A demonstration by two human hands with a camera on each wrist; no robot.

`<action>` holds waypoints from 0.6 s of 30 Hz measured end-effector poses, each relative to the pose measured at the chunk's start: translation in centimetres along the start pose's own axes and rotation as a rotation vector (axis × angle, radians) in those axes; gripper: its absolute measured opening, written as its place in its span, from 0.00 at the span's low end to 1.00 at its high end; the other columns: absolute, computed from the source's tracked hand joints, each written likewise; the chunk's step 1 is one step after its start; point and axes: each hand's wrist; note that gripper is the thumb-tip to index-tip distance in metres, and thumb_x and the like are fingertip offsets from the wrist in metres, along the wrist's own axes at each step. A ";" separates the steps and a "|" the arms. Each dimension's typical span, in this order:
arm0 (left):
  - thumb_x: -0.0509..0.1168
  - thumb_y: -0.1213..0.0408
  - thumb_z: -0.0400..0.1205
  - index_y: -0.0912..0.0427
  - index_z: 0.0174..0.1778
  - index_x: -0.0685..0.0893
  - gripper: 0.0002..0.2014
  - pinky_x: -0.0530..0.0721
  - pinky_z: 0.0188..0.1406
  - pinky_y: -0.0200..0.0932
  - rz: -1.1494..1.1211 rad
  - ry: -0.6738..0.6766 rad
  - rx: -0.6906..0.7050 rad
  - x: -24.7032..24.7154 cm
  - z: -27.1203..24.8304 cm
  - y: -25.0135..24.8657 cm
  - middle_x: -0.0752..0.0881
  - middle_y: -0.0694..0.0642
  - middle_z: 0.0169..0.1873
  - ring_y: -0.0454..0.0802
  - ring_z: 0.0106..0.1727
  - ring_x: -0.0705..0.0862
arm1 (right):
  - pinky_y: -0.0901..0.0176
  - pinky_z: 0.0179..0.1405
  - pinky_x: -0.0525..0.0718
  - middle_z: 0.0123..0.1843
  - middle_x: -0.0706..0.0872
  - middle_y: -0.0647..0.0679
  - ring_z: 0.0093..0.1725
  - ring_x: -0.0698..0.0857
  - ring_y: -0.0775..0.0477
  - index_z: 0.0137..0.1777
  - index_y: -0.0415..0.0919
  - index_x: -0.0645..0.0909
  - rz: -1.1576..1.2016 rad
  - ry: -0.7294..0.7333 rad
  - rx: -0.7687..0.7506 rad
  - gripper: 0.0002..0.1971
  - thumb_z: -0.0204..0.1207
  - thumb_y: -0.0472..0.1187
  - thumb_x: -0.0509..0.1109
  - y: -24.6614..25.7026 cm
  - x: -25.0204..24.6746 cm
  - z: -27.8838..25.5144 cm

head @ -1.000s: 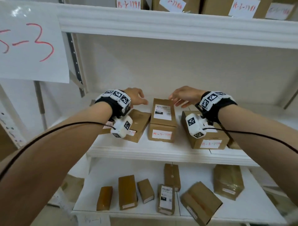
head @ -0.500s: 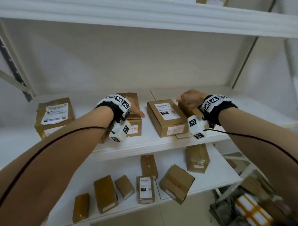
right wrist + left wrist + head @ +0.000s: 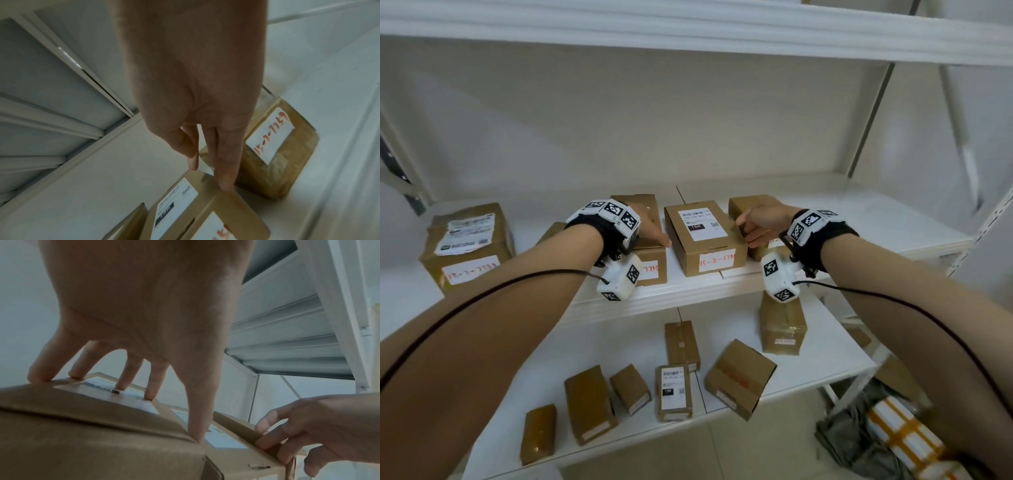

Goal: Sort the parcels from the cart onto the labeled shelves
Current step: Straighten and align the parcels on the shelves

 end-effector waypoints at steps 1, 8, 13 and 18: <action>0.72 0.37 0.75 0.57 0.82 0.70 0.44 0.71 0.78 0.54 -0.002 -0.010 -0.001 0.2 -0.3 -0.2 0.73 0.58 0.80 0.59 0.79 0.72 | 0.51 0.45 0.91 0.62 0.87 0.35 0.50 0.90 0.42 0.69 0.33 0.82 -0.021 0.032 -0.004 0.16 0.86 0.31 0.60 -0.1 0.3 0.1; 0.72 0.43 0.78 0.56 0.83 0.69 0.39 0.71 0.74 0.49 -0.036 -0.015 -0.047 0.3 -1.7 -0.2 0.73 0.57 0.80 0.58 0.79 0.72 | 0.51 0.42 0.88 0.42 0.89 0.45 0.43 0.86 0.43 0.54 0.40 0.83 0.127 0.086 -0.110 0.09 0.88 0.37 0.60 0.5 -0.4 0.2; 0.71 0.45 0.79 0.56 0.82 0.68 0.38 0.73 0.71 0.50 -0.020 -0.023 -0.091 0.7 -1.3 -0.1 0.73 0.62 0.78 0.61 0.77 0.73 | 0.59 0.39 0.82 0.48 0.86 0.43 0.40 0.83 0.48 0.56 0.39 0.83 0.076 -0.228 -0.181 0.15 0.88 0.34 0.53 1.1 -4.6 0.0; 0.70 0.43 0.79 0.59 0.79 0.70 0.37 0.70 0.76 0.51 -0.041 -0.017 -0.118 0.8 0.0 -0.6 0.70 0.61 0.81 0.60 0.80 0.70 | 0.51 0.63 0.81 0.58 0.81 0.46 0.57 0.79 0.46 0.52 0.40 0.87 -0.062 -0.309 -0.132 0.17 0.88 0.32 0.55 -1.3 -7.1 0.6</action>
Point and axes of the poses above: each hand's wrist, its own z-axis towards the middle knuckle, its own x-axis out of the palm, y = z × x
